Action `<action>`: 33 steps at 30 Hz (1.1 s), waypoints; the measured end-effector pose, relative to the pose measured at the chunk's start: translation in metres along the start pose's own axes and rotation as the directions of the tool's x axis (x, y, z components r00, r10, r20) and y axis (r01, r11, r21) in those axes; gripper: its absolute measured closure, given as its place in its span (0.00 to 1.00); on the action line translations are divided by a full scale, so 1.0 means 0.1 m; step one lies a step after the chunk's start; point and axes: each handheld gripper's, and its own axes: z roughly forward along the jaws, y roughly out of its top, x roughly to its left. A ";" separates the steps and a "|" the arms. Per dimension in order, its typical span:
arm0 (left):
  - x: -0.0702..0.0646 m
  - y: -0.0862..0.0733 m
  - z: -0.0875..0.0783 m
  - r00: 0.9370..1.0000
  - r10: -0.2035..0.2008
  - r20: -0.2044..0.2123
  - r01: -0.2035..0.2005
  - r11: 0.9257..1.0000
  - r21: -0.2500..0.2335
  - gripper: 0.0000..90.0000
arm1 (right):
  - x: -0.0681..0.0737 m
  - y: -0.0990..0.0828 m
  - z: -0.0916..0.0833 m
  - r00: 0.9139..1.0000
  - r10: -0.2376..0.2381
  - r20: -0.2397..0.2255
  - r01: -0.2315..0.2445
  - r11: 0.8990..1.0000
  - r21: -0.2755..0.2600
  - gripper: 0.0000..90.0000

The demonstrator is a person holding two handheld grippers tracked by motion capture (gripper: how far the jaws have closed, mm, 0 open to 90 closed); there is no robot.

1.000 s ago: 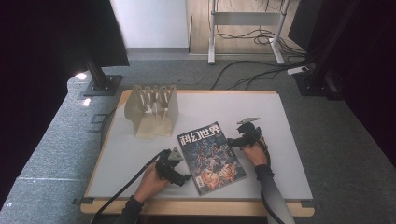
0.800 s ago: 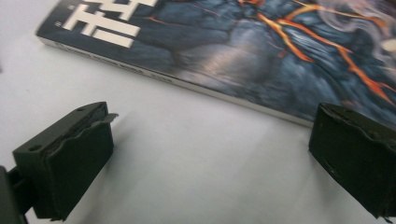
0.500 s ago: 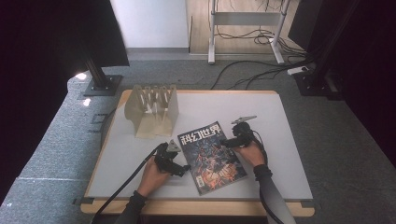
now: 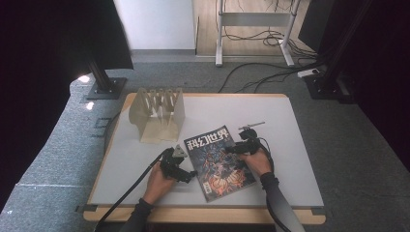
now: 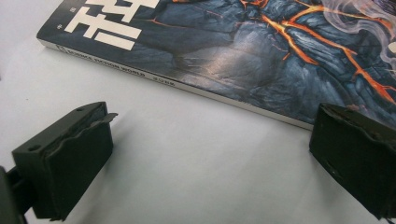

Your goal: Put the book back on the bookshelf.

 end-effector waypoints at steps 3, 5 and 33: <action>0.00 0.00 0.00 1.000 0.000 0.001 0.000 1.000 0.000 0.00 | -0.01 -0.04 -0.10 0.999 0.007 -0.046 -0.008 1.000 -0.020 0.49; 0.00 0.00 0.00 1.000 0.000 0.000 0.000 1.000 0.001 0.00 | -0.02 -0.03 -0.15 0.997 0.001 -0.076 -0.004 0.999 -0.041 0.52; 0.00 0.00 0.00 1.000 0.000 0.003 0.000 1.000 0.003 0.00 | 0.41 0.22 -0.32 0.973 -0.232 0.000 0.231 0.966 -0.113 0.91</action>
